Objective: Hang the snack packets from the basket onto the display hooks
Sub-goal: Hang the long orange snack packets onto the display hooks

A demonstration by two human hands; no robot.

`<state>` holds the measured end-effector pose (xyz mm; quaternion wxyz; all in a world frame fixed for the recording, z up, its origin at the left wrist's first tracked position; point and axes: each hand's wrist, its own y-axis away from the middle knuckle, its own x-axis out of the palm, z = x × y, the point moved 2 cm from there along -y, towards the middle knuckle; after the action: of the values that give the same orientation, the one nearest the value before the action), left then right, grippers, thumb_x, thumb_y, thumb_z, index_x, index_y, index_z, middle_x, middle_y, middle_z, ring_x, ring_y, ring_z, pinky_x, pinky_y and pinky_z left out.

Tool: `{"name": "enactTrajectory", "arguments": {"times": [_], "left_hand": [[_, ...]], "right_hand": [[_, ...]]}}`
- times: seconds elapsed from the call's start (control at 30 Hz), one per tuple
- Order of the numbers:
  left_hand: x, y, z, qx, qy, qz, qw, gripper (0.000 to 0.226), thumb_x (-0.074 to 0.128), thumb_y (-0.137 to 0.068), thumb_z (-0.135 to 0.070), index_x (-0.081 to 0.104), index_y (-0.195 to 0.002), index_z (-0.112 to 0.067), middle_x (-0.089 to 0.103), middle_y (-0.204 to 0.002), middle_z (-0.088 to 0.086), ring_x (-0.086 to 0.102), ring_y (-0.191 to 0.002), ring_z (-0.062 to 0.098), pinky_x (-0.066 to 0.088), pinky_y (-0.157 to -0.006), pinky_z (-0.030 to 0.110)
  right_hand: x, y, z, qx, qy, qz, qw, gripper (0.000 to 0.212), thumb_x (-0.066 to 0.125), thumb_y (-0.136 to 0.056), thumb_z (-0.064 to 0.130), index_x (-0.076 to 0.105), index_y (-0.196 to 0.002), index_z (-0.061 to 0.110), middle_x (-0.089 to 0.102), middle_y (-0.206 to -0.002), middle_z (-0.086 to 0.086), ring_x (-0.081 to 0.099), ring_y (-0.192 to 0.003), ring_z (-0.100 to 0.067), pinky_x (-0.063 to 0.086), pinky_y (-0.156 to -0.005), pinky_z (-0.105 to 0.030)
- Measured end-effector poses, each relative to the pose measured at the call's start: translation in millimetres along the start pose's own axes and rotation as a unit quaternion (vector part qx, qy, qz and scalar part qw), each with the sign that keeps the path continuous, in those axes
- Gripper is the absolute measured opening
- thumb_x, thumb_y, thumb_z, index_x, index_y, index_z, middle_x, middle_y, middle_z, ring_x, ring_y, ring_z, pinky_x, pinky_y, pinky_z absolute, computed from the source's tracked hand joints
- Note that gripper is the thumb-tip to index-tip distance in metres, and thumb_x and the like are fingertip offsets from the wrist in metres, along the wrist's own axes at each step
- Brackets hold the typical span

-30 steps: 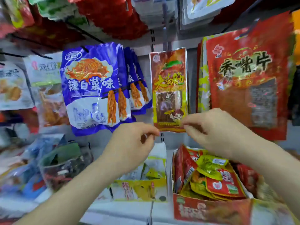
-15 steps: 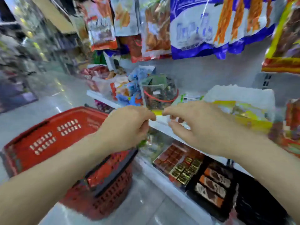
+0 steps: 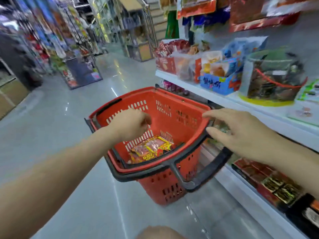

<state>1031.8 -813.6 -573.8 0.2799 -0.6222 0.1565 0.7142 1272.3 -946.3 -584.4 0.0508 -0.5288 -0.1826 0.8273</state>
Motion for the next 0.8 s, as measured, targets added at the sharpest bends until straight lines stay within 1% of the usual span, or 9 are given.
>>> {"name": "enactTrajectory", "arguments": {"times": [0.07, 0.13, 0.3, 0.4, 0.47, 0.57, 0.67, 0.73, 0.8], "left_hand": [[14, -17, 24, 0.021, 0.012, 0.04, 0.999, 0.029, 0.049, -0.091, -0.017, 0.069, -0.112, -0.024, 0.07, -0.11, -0.004, 0.062, -0.1, 0.016, 0.042, -0.075, 0.023], [29, -40, 45, 0.057, 0.015, 0.076, 0.995, 0.029, 0.05, -0.091, -0.017, 0.068, -0.112, -0.022, 0.07, -0.109, -0.004, 0.063, -0.099, 0.015, 0.045, -0.079, 0.024], [80, -99, 72, 0.178, -0.01, 0.144, 0.973, 0.026, 0.054, -0.09, -0.016, 0.07, -0.11, -0.018, 0.071, -0.103, 0.0, 0.064, -0.094, 0.021, 0.043, -0.074, 0.025], [125, -126, 64, 0.248, -0.053, 0.253, 0.934, 0.024, 0.055, -0.092, -0.025, 0.07, -0.105, -0.011, 0.07, -0.099, 0.005, 0.064, -0.094, 0.026, 0.05, -0.077, 0.033], [157, -136, 51, 0.315, -0.113, 0.326, 0.884, 0.036, 0.058, -0.093, -0.035, 0.066, -0.117, -0.01, 0.068, -0.114, 0.006, 0.062, -0.106, 0.027, 0.049, -0.085, 0.035], [211, -143, 42, 0.371, -0.223, 0.367, 0.823, 0.074, 0.067, -0.083, -0.051, 0.044, -0.139, -0.007, 0.055, -0.134, 0.011, 0.055, -0.119, 0.03, 0.049, -0.091, 0.039], [254, -141, 50, 0.366, -0.243, 0.382, 0.813, 0.125, 0.076, -0.067, -0.06, -0.003, -0.153, -0.014, 0.012, -0.159, 0.017, 0.03, -0.139, 0.038, 0.037, -0.107, 0.055], [268, -134, 57, 0.373, -0.231, 0.388, 0.81, 0.139, 0.078, -0.064, -0.059, -0.023, -0.148, -0.015, -0.014, -0.158, 0.016, 0.021, -0.141, 0.043, 0.031, -0.109, 0.059], [280, -127, 63, 0.37, -0.192, 0.388, 0.822, 0.14, 0.081, -0.066, -0.051, -0.029, -0.145, -0.015, -0.026, -0.154, 0.017, 0.025, -0.138, 0.047, 0.032, -0.108, 0.06]], "right_hand": [[13, -31, 13, 0.005, 0.007, 0.006, 1.0, 0.042, 0.057, -0.09, 0.037, 0.054, -0.131, 0.032, 0.061, -0.118, 0.008, 0.056, -0.095, -0.009, 0.043, -0.086, -0.028], [33, -67, 26, 0.003, 0.02, 0.029, 0.999, 0.043, 0.059, -0.09, 0.037, 0.052, -0.132, 0.033, 0.062, -0.117, 0.007, 0.055, -0.097, -0.009, 0.044, -0.089, -0.028], [104, -157, 46, 0.034, 0.092, 0.187, 0.977, 0.047, 0.057, -0.093, 0.037, 0.047, -0.138, 0.03, 0.061, -0.126, 0.001, 0.055, -0.111, -0.018, 0.04, -0.09, -0.027], [141, -193, 38, 0.092, 0.123, 0.236, 0.96, 0.047, 0.056, -0.094, 0.031, 0.046, -0.14, 0.022, 0.056, -0.135, -0.005, 0.051, -0.124, -0.025, 0.039, -0.095, -0.027], [160, -201, 28, 0.141, 0.121, 0.253, 0.95, 0.048, 0.056, -0.094, 0.026, 0.045, -0.141, 0.019, 0.056, -0.135, -0.007, 0.051, -0.124, -0.027, 0.041, -0.094, -0.028], [184, -194, 13, 0.188, 0.107, 0.266, 0.939, 0.051, 0.054, -0.093, 0.021, 0.042, -0.143, 0.019, 0.057, -0.134, -0.008, 0.052, -0.123, -0.028, 0.044, -0.097, -0.032], [197, -186, 3, 0.219, 0.079, 0.26, 0.937, 0.055, 0.055, -0.092, 0.021, 0.038, -0.144, 0.023, 0.053, -0.139, -0.007, 0.052, -0.124, -0.027, 0.045, -0.1, -0.035], [200, -187, 1, 0.229, 0.06, 0.239, 0.942, 0.056, 0.055, -0.092, 0.021, 0.038, -0.144, 0.025, 0.053, -0.139, -0.007, 0.052, -0.123, -0.027, 0.045, -0.099, -0.033], [203, -187, 3, 0.232, 0.035, 0.223, 0.946, 0.056, 0.054, -0.091, 0.018, 0.038, -0.144, 0.026, 0.054, -0.139, -0.007, 0.053, -0.121, -0.027, 0.046, -0.098, -0.034]]}}
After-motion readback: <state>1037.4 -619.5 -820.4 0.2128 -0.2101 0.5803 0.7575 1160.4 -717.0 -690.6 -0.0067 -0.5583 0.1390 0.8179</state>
